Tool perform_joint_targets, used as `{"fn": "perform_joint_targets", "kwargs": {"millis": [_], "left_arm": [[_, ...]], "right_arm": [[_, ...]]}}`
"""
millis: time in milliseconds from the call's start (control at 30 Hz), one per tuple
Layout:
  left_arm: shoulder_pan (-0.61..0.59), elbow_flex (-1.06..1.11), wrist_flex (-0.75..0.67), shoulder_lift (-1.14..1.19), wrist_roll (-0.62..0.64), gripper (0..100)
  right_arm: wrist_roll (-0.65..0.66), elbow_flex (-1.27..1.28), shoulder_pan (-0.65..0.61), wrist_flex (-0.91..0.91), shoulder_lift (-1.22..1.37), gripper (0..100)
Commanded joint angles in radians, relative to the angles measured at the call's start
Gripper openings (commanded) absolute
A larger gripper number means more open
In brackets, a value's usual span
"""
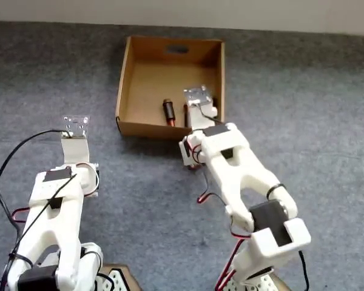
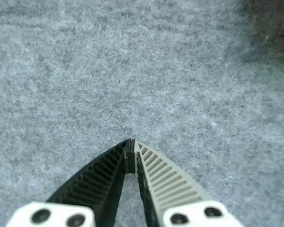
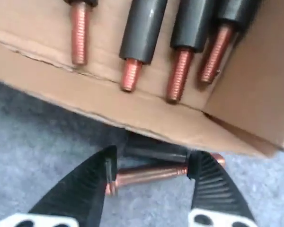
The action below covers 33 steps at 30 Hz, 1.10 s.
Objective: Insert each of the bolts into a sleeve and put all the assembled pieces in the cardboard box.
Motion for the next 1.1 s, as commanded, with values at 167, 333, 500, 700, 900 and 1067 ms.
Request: {"fn": "perform_joint_targets", "kwargs": {"millis": [167,333,500,700,900,1067], "left_arm": [[0.015,-0.002,-0.014,0.002,0.003,1],[0.015,-0.002,-0.014,0.002,0.003,1],[0.015,-0.002,-0.014,0.002,0.003,1],[0.015,-0.002,-0.014,0.002,0.003,1],[0.015,-0.002,-0.014,0.002,0.003,1],[0.015,-0.002,-0.014,0.002,0.003,1]], "right_arm": [[-0.003,-0.016,-0.036,0.001,0.012,20.7],[-0.003,0.039,-0.101,0.001,-0.091,15.6],[-0.005,0.145,-0.165,0.001,-0.214,15.2],[-0.003,0.314,-0.252,0.001,-0.361,15.2],[0.132,0.331,-0.229,-0.005,-0.487,15.4],[0.35,0.271,-0.173,-0.004,-0.456,15.6]]}}
